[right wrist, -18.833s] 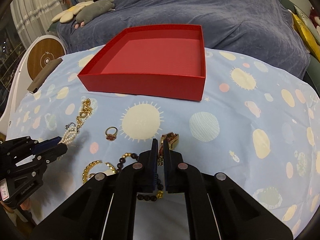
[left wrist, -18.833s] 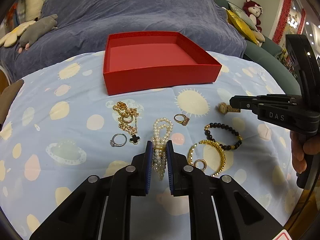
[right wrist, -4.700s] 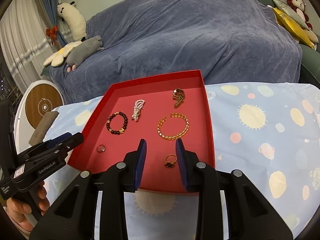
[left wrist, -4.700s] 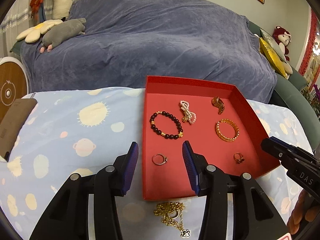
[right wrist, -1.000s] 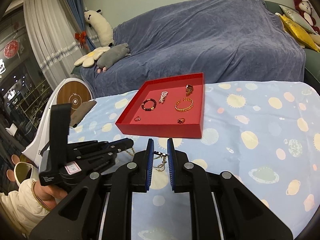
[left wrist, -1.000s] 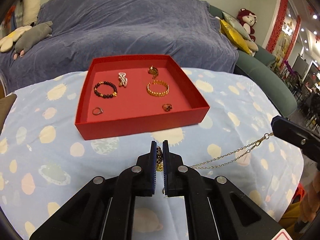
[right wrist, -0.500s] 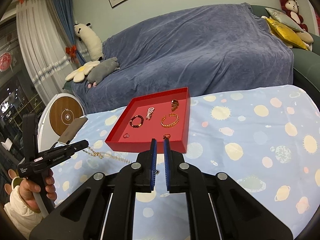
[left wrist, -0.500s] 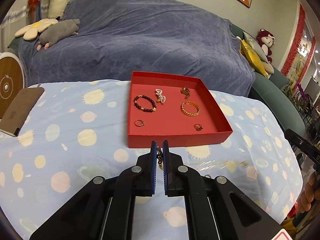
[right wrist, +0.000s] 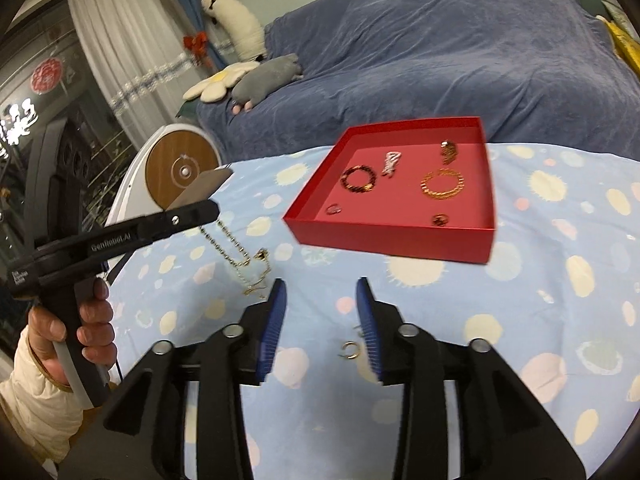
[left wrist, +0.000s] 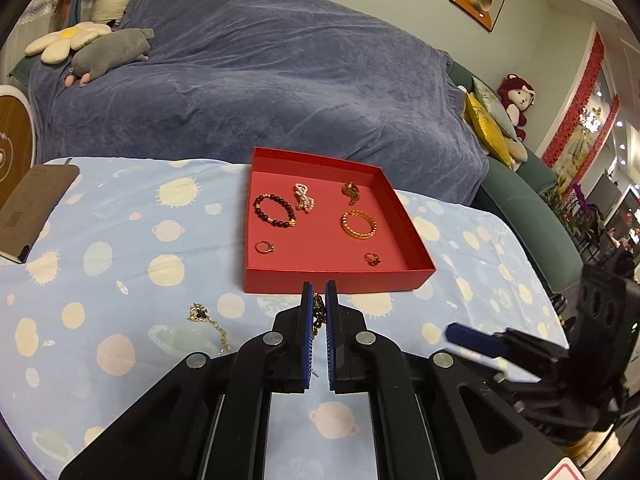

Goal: Organize jewelry

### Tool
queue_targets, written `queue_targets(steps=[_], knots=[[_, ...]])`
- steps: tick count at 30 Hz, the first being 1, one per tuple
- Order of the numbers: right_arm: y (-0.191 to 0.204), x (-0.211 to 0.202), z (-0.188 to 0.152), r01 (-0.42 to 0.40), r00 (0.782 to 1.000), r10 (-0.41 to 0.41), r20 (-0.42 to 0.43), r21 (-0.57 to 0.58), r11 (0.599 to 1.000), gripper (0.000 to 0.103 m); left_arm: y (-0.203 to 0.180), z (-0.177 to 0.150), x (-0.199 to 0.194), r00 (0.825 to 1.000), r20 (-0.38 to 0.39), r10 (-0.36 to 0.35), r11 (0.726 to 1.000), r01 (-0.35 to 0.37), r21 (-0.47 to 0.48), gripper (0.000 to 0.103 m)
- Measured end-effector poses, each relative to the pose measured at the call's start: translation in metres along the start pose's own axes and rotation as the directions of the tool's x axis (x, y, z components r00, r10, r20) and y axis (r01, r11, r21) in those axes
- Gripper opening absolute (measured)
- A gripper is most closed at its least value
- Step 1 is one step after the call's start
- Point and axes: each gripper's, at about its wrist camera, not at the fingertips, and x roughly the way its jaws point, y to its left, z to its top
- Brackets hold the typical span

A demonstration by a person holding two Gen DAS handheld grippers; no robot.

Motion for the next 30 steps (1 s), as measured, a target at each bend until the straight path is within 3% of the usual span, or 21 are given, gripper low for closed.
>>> queue_targets(steps=[4, 8, 18, 22, 27, 29, 30], knots=[[0.028, 0.022, -0.005, -0.016, 1.000, 0.014, -0.021, -0.086, 0.996, 0.054, -0.003, 0.006, -0.018, 0.998, 0.026, -0.052, 0.999, 0.052, -0.008, 0.003], [0.035, 0.040, -0.007, -0.027, 0.999, 0.023, -0.048, -0.081, 0.996, 0.054, -0.003, 0.011, -0.036, 0.997, 0.061, -0.056, 0.998, 0.057, -0.009, 0.003], [0.060, 0.121, -0.007, -0.016, 0.989, -0.004, -0.148, -0.139, 0.990, 0.054, 0.033, 0.011, -0.046, 0.994, 0.089, 0.068, 0.998, -0.066, -0.019, 0.003], [0.066, 0.156, -0.009, 0.009, 0.980, -0.043, -0.193, -0.169, 0.986, 0.044, 0.055, 0.005, -0.043, 0.993, 0.068, 0.100, 0.994, -0.098, -0.042, 0.003], [0.068, 0.178, -0.003, 0.039, 0.981, -0.071, -0.180, -0.172, 0.984, 0.037, 0.076, 0.000, -0.043, 0.990, 0.055, 0.130, 0.989, -0.126, -0.076, 0.003], [0.071, 0.182, 0.000, 0.053, 0.980, -0.087, -0.179, -0.185, 0.981, 0.030, 0.081, 0.000, -0.044, 0.989, 0.054, 0.140, 0.987, -0.136, -0.083, 0.003], [0.074, 0.184, 0.000, 0.069, 0.979, -0.106, -0.176, -0.201, 0.977, 0.020, 0.082, 0.000, -0.044, 0.988, 0.053, 0.145, 0.986, -0.140, -0.086, 0.003]])
